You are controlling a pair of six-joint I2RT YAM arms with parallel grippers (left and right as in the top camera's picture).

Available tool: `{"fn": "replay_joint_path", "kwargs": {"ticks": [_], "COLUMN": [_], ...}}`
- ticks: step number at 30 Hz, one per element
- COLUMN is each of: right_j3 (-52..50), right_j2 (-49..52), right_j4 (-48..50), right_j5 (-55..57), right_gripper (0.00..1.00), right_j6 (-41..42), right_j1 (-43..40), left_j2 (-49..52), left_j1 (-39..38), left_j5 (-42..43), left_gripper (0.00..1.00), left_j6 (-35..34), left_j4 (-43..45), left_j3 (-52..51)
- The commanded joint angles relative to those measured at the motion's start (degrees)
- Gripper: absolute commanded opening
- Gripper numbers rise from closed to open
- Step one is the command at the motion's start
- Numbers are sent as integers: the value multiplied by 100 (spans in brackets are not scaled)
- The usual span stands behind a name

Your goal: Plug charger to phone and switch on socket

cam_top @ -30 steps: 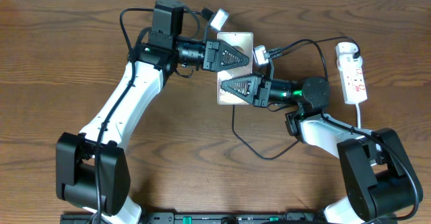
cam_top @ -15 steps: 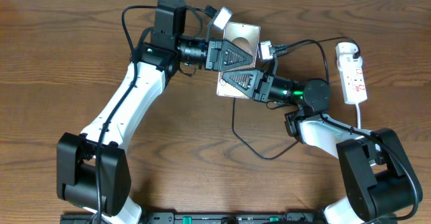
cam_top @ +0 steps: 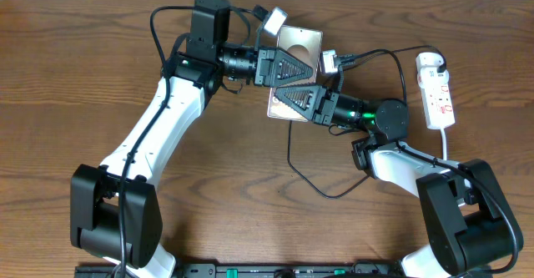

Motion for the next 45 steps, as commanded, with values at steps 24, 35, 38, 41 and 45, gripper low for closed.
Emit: {"fn": "replay_joint_path", "kwargs": {"ticks": [24,35,38,41,45], "right_j3": [31,31,31,31,31], "right_j2": [11,11,11,11,9], "right_j4": [-595,-2474,-3445,-4205,-4752], "right_j5": [-168,-787,-787,-778,-776], "right_gripper": [61,68,66,64,66], "right_j6": [-1036,-2004,-2457,-2846,-2992], "right_j1": [-52,-533,-619,-647,-658], "left_j2": [-138,-138,-138,-138,-138], "left_j1": [4,66,245,479,686], "left_j5": [-957,-2433,-2435,-2435,-2435], "left_gripper": [7,8,7,8,7], "left_j6": [531,369,68,-129,-203], "left_j4": [-647,-1698,-1698,-1751,-2074], "left_j3": [125,125,125,125,125]}}
